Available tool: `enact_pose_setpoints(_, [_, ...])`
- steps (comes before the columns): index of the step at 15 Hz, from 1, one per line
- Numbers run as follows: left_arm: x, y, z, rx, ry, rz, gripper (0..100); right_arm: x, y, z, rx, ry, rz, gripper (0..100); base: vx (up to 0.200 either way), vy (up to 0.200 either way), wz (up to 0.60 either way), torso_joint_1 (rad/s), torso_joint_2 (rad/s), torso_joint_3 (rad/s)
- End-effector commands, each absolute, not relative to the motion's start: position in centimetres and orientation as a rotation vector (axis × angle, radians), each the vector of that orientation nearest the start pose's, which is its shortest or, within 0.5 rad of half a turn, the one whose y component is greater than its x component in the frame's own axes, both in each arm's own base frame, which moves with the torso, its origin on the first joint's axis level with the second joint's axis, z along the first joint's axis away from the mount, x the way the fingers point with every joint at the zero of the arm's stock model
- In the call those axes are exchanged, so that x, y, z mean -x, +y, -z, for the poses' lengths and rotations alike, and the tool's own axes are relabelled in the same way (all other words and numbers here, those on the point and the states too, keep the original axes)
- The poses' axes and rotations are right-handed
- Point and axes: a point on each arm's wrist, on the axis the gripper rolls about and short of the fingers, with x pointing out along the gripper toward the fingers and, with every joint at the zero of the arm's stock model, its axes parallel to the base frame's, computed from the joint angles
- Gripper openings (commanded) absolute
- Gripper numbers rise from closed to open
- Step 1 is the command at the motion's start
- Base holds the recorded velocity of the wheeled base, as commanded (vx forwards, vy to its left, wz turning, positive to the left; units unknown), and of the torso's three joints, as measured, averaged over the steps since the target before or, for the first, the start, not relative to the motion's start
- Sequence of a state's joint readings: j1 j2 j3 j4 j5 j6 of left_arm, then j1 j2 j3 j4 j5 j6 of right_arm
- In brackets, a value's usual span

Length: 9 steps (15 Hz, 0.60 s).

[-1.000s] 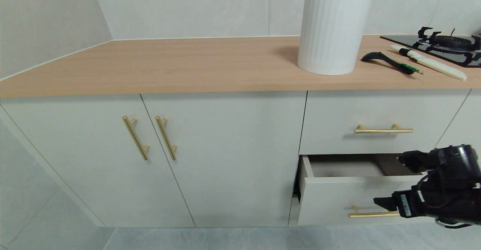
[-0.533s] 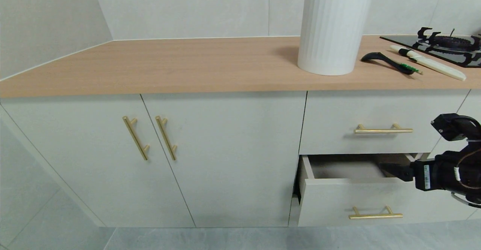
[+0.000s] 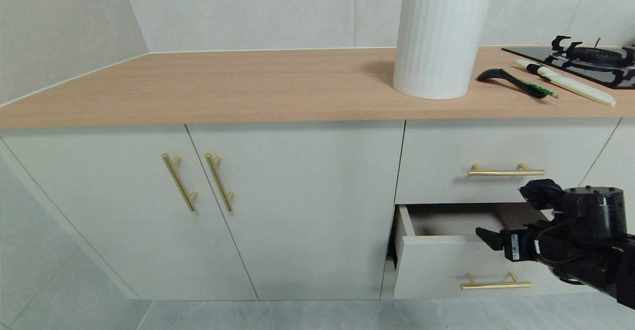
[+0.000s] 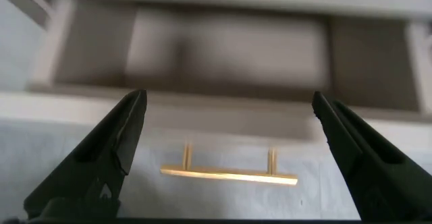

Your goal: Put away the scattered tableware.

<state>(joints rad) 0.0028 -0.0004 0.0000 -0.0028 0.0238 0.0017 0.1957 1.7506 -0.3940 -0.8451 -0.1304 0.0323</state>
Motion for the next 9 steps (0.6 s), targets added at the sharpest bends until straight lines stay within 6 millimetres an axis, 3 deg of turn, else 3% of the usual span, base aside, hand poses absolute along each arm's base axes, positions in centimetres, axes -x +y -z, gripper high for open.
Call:
enact_pose_setpoints(1, [2.28, 0.05, -7.58, -0.002, -0.003, -0.028, 100, -25.26, 4.77, -7.73, 0.061, 0.556, -0.057, 100, 0.000, 0.000, 0.00, 0.000, 0.00, 0.000])
enact_pose_setpoints(9, [2.28, 0.05, -7.58, -0.002, -0.003, -0.028, 100, -25.34, 4.76, -8.38, 0.039, 0.511, -0.043, 100, 0.000, 0.000, 0.00, 0.000, 0.00, 0.000])
